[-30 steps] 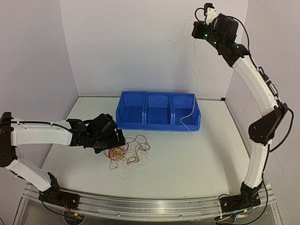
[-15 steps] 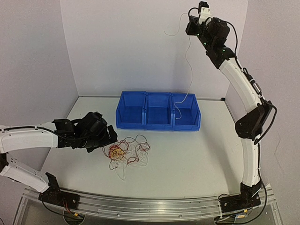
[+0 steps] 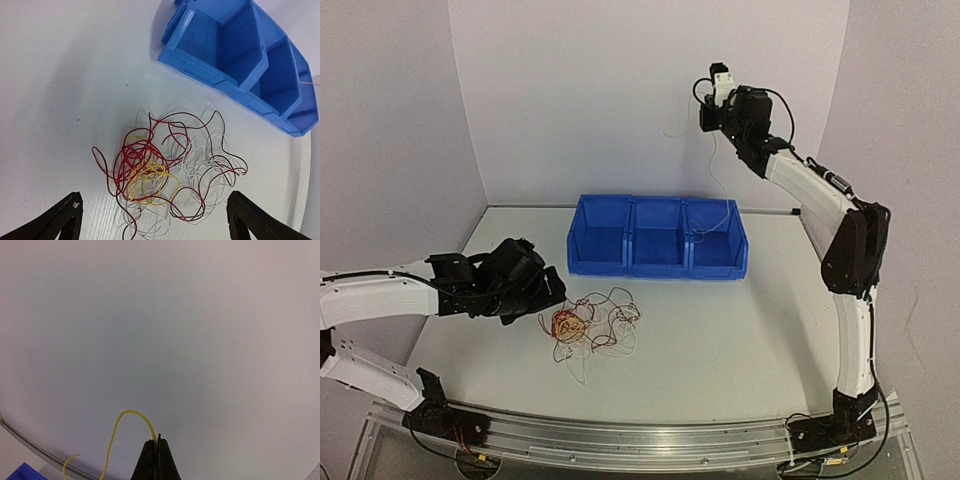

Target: Untangle the cables

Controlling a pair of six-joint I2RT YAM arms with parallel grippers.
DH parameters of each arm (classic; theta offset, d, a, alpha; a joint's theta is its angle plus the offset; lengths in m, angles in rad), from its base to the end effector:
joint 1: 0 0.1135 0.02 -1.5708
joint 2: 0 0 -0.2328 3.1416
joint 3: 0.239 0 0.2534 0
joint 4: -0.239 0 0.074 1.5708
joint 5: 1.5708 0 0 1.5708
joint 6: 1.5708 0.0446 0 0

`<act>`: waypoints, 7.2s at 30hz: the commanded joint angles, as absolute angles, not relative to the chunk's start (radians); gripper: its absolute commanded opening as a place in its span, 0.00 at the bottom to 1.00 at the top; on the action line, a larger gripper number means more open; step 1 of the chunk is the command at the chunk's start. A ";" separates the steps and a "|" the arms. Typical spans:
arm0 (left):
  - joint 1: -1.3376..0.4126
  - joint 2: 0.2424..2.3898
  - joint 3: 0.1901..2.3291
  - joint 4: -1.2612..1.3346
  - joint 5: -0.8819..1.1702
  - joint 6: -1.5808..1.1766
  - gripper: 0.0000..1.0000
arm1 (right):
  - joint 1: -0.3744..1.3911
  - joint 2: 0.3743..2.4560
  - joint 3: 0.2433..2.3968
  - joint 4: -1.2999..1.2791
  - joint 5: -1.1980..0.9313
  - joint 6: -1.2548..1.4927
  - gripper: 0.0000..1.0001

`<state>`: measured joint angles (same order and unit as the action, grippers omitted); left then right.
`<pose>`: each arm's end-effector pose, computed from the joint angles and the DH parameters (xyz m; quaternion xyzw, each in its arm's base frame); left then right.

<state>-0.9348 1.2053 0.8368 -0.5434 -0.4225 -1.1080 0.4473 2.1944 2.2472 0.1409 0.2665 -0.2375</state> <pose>0.1681 -0.1969 0.2075 -0.1476 0.9159 -0.1662 0.3344 0.4680 0.2115 0.3979 -0.1148 0.6277 -0.0038 0.7700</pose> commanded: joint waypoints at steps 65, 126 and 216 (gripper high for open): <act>-0.931 1.274 0.809 -0.503 -0.326 -1.119 1.00 | 0.444 1.926 1.613 -0.123 0.304 0.087 0.59; -0.739 1.762 1.002 -0.582 -0.314 -0.976 0.13 | 0.878 1.622 0.939 -0.243 0.546 0.419 0.00; -0.888 1.444 0.939 -0.612 -0.332 -1.075 1.00 | 0.495 2.214 2.109 -0.296 -0.094 0.138 0.00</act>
<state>-0.8848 1.4909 0.9581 -0.5861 -0.3122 -1.0507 0.4754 2.2052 2.1395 -0.3272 -0.1411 0.1926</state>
